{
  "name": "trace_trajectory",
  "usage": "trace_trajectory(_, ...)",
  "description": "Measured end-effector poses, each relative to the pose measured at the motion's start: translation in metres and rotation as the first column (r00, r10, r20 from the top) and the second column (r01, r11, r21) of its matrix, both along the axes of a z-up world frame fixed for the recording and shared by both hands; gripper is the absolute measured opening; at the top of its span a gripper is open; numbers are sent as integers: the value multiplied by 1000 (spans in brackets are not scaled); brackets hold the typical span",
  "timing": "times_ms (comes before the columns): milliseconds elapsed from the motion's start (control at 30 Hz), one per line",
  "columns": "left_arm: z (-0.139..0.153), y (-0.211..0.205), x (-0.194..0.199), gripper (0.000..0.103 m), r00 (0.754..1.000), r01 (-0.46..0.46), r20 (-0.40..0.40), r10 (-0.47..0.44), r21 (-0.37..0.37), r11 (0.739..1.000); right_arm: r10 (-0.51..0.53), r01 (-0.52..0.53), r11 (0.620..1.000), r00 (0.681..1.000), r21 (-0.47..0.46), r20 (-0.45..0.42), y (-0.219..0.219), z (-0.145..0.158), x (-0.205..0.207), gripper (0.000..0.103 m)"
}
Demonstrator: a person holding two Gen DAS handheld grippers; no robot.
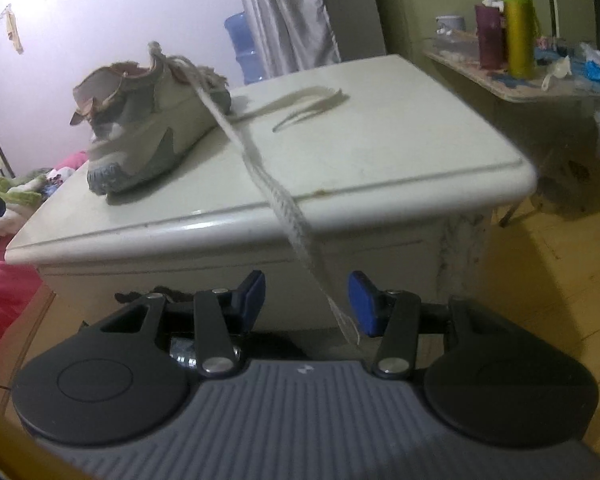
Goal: Lace up shoes with both hands
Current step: 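Release the sneaker with both tools and pinch the lace with the right tool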
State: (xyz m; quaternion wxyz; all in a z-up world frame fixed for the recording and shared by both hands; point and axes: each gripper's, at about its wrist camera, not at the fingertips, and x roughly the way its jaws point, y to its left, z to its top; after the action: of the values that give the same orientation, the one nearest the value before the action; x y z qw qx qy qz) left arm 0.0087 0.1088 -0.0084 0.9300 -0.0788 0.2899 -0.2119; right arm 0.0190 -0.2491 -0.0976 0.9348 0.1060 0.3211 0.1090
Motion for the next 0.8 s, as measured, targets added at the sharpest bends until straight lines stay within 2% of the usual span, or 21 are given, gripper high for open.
trace_trajectory(200,-8,4,-6,50,1000,-1,-17,1,-20,1000,4,-5,999,1000,-50,-22,9,-16,13,46)
trace_trajectory(267,-11,5,-7,51,1000,-4,-22,3,-26,1000,-4,3,999,999,-36,-38,10,-25,19,45)
trace_trajectory(300,-12,6,-7,51,1000,-6,-25,6,-25,1000,-7,6,1000,999,-21,-46,9,-30,23,38)
trace_trajectory(333,-13,7,-8,51,1000,-11,-27,10,-23,1000,-13,13,1000,998,-5,-61,8,-34,25,17)
trace_trajectory(367,-14,8,-9,51,999,-16,-30,15,-24,1000,-17,17,1000,997,7,-77,7,-36,27,9)
trace_trajectory(433,-17,11,-9,51,999,-27,-39,25,-32,999,-28,34,998,994,45,-109,4,-37,27,3)
trace_trajectory(500,-20,15,-9,51,998,-39,-52,37,-47,998,-8,19,994,995,111,-104,0,-29,21,3)
trace_trajectory(633,-26,20,-8,51,996,-54,-79,48,-70,996,60,-55,975,998,215,-18,1,12,5,3)
trace_trajectory(733,-30,21,-6,51,994,-59,-96,50,-89,994,131,-150,925,988,350,77,0,51,6,3)
trace_trajectory(800,-32,21,-7,51,994,-58,-102,48,-99,993,140,-188,905,979,383,149,0,73,15,3)
